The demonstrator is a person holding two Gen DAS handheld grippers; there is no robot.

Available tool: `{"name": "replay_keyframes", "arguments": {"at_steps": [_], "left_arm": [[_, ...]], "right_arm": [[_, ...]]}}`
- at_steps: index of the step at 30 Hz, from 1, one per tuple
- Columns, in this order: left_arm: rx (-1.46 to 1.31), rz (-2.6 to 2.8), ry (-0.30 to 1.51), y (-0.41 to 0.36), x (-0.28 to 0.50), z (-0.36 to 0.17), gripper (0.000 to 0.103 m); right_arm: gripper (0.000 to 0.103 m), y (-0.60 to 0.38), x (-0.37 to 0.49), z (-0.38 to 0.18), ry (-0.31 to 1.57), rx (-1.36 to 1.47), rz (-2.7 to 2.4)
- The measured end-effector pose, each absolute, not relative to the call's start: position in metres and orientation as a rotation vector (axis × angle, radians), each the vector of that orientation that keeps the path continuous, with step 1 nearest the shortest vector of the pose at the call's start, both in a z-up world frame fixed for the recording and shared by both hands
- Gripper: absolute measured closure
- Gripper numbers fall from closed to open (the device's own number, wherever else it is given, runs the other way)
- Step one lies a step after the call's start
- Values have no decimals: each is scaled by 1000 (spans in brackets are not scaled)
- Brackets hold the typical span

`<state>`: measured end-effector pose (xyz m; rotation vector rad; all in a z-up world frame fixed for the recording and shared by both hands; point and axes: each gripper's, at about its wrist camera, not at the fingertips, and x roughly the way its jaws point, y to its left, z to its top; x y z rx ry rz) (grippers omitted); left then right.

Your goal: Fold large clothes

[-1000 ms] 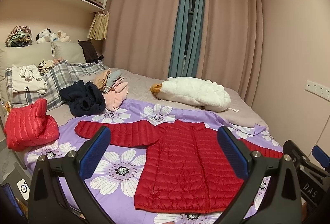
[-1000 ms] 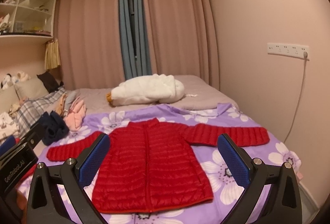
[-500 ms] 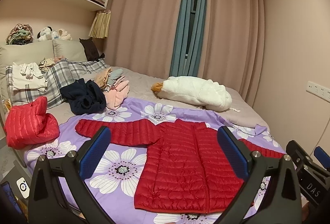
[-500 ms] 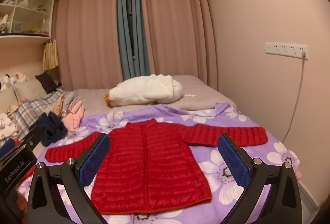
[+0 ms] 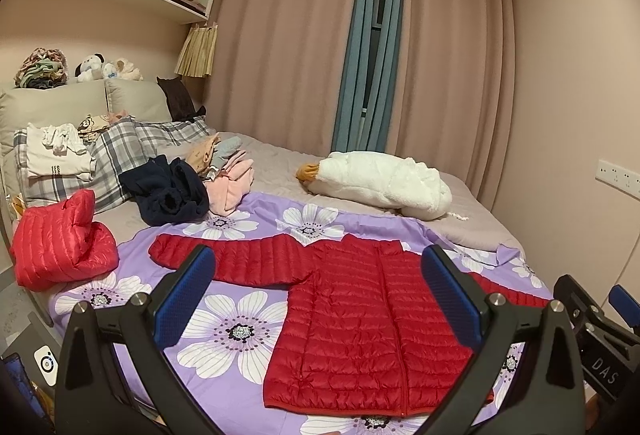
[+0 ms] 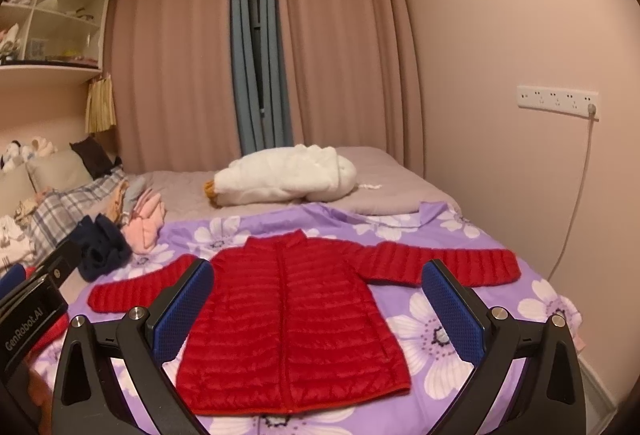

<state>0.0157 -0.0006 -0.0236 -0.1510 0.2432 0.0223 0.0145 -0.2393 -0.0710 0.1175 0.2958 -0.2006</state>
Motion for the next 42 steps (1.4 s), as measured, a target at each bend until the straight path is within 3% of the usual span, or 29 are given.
{"name": "replay_keyframes", "arguments": {"at_steps": [42], "left_arm": [[-131,37,264,3,14,-30,0]], "right_arm": [[0,-234,15,-75,326,106,-194]]}}
